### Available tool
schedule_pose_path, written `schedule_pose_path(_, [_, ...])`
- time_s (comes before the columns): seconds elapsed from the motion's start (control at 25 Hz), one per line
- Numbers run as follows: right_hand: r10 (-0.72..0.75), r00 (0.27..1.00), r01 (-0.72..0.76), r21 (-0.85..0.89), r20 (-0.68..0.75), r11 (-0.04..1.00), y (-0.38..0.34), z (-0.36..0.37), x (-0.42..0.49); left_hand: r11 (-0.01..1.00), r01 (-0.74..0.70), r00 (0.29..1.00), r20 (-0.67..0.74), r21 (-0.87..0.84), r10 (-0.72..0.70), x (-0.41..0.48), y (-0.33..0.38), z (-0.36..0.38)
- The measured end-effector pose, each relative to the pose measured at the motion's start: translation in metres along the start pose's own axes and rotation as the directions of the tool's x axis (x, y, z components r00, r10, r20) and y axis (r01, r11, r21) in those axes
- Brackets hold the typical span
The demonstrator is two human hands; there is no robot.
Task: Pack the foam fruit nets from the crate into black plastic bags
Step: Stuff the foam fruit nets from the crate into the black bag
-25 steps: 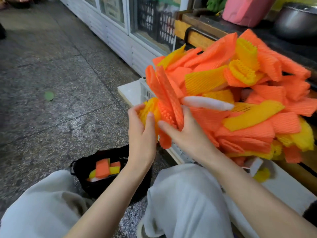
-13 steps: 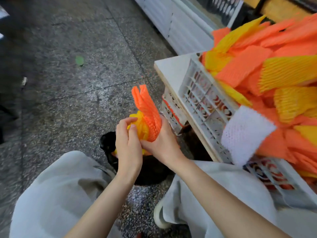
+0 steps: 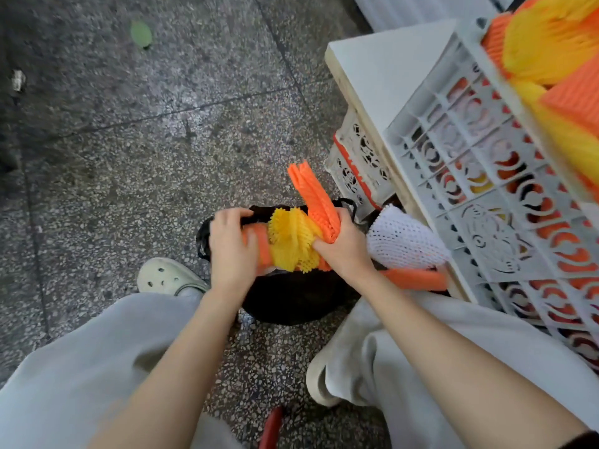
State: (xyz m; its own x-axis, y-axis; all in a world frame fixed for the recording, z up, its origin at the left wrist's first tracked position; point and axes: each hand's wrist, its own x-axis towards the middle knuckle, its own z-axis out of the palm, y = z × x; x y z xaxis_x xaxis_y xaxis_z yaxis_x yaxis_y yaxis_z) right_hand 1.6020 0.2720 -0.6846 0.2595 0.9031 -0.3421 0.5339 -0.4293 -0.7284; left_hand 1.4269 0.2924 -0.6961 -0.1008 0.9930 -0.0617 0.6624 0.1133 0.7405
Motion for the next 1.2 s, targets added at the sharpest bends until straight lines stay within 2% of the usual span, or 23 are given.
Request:
schedule_pose_path(0.08, [0.031,0.999,-0.032,0.017,0.039,0.999,0.004,0.007,0.006,0.979,0.113,0.992,-0.076,0.171,-0.101,0.013,-0.027,-0.005])
schedule_pose_path(0.12, [0.035,0.998,-0.037,0.036,0.052,0.999,0.005,0.011,0.007,0.956,0.228,0.973,-0.071,0.187,-0.218,0.017,-0.039,-0.007])
schedule_pose_path(0.2, [0.019,0.998,-0.024,0.079,0.056,0.997,0.004,0.020,0.010,0.882,0.458,0.887,0.012,0.108,-0.462,0.025,-0.058,-0.007])
schedule_pose_path(0.24, [0.007,0.999,-0.012,0.098,0.049,0.995,0.003,0.025,0.012,0.854,0.516,0.853,0.047,0.066,-0.519,0.027,-0.063,-0.006])
schedule_pose_path(0.28, [-0.002,0.999,-0.003,0.109,0.044,0.994,0.003,0.030,0.014,0.851,0.524,0.850,0.049,0.034,-0.525,0.028,-0.065,-0.005])
schedule_pose_path(0.36, [-0.026,0.998,0.021,0.088,0.062,0.996,0.005,0.040,0.018,0.873,0.485,0.874,-0.003,-0.053,-0.486,0.026,-0.056,-0.002])
schedule_pose_path(0.44, [-0.058,0.981,0.080,-0.111,0.186,0.991,0.014,0.045,0.022,0.883,0.432,0.896,-0.028,-0.183,-0.444,0.024,-0.041,0.000])
schedule_pose_path(0.48, [-0.039,0.958,0.122,-0.283,0.283,0.951,0.020,0.046,0.024,0.878,0.410,0.904,-0.022,-0.245,-0.428,0.023,-0.034,0.001])
schedule_pose_path(0.56, [0.097,0.897,0.185,-0.566,0.431,0.803,0.030,0.045,0.022,0.850,0.385,0.913,0.015,-0.359,-0.407,0.021,-0.022,0.000])
schedule_pose_path(0.64, [0.229,0.845,0.208,-0.691,0.484,0.692,0.035,0.045,0.017,0.833,0.379,0.917,0.041,-0.403,-0.397,0.016,-0.015,-0.003])
schedule_pose_path(0.68, [0.268,0.837,0.187,-0.709,0.477,0.680,0.035,0.047,0.016,0.833,0.381,0.917,0.051,-0.401,-0.396,0.013,-0.012,-0.004])
schedule_pose_path(0.72, [0.283,0.849,0.120,-0.686,0.445,0.718,0.033,0.048,0.016,0.839,0.381,0.918,0.054,-0.388,-0.392,0.009,-0.009,-0.005])
schedule_pose_path(0.76, [0.293,0.873,-0.001,-0.599,0.390,0.801,0.029,0.050,0.017,0.847,0.387,0.917,0.052,-0.365,-0.396,0.004,-0.007,-0.005])
schedule_pose_path(0.84, [0.285,0.930,-0.215,-0.287,0.230,0.934,0.015,0.058,0.022,0.862,0.406,0.909,0.035,-0.305,-0.416,-0.010,-0.002,-0.004])
schedule_pose_path(0.88, [0.248,0.958,-0.226,-0.150,0.144,0.962,0.006,0.063,0.023,0.871,0.405,0.909,0.027,-0.278,-0.415,-0.016,0.000,-0.002])
schedule_pose_path(0.96, [0.137,0.990,-0.137,-0.037,0.014,0.990,-0.007,0.075,0.022,0.896,0.365,0.927,0.015,-0.255,-0.374,-0.023,0.002,-0.001])
schedule_pose_path(1.08, [-0.017,0.997,0.015,-0.026,-0.074,1.000,-0.018,0.091,0.017,0.933,0.266,0.958,-0.041,-0.241,-0.283,-0.009,0.000,-0.007])
schedule_pose_path(1.16, [-0.140,0.990,0.134,-0.209,-0.014,0.969,-0.017,0.104,0.018,0.943,0.224,0.961,-0.103,-0.245,-0.256,0.012,0.000,-0.015])
schedule_pose_path(1.2, [-0.199,0.974,0.225,-0.359,0.107,0.906,-0.014,0.111,0.018,0.948,0.205,0.962,-0.128,-0.244,-0.241,0.022,0.000,-0.019])
